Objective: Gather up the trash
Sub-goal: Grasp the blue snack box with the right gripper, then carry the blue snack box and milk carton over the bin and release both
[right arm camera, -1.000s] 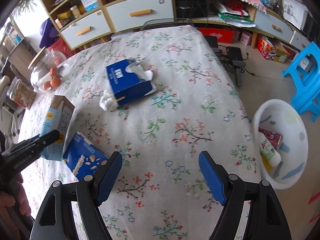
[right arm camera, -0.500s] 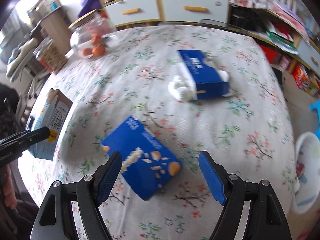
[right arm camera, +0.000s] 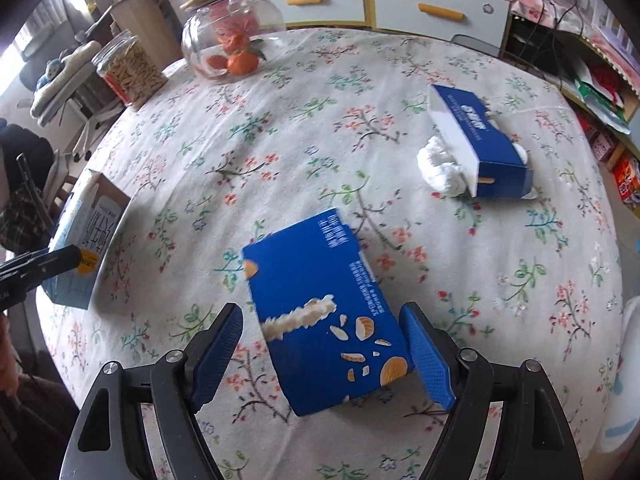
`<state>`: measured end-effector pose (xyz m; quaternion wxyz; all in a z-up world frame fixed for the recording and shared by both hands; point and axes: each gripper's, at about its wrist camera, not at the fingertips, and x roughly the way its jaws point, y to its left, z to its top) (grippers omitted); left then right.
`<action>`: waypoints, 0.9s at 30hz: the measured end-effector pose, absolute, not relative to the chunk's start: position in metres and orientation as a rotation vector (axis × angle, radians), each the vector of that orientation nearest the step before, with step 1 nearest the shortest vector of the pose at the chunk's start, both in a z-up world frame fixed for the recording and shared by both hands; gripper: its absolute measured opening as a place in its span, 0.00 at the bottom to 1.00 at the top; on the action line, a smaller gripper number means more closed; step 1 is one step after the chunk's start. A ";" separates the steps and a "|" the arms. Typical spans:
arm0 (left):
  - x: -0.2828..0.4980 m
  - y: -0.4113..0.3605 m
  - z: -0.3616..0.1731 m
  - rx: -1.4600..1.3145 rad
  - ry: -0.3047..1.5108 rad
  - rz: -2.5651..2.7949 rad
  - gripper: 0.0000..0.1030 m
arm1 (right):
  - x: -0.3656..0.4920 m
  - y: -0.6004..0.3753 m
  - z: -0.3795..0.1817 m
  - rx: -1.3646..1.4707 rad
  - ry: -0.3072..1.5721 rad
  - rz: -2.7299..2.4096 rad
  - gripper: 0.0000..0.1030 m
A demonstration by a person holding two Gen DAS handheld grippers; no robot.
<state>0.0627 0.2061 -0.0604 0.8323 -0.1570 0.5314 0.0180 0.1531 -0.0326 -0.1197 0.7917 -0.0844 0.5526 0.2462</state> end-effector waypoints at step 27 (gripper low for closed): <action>0.057 0.209 -0.052 -0.356 1.097 0.019 0.38 | 0.137 -0.020 -0.111 -0.241 1.127 0.494 0.63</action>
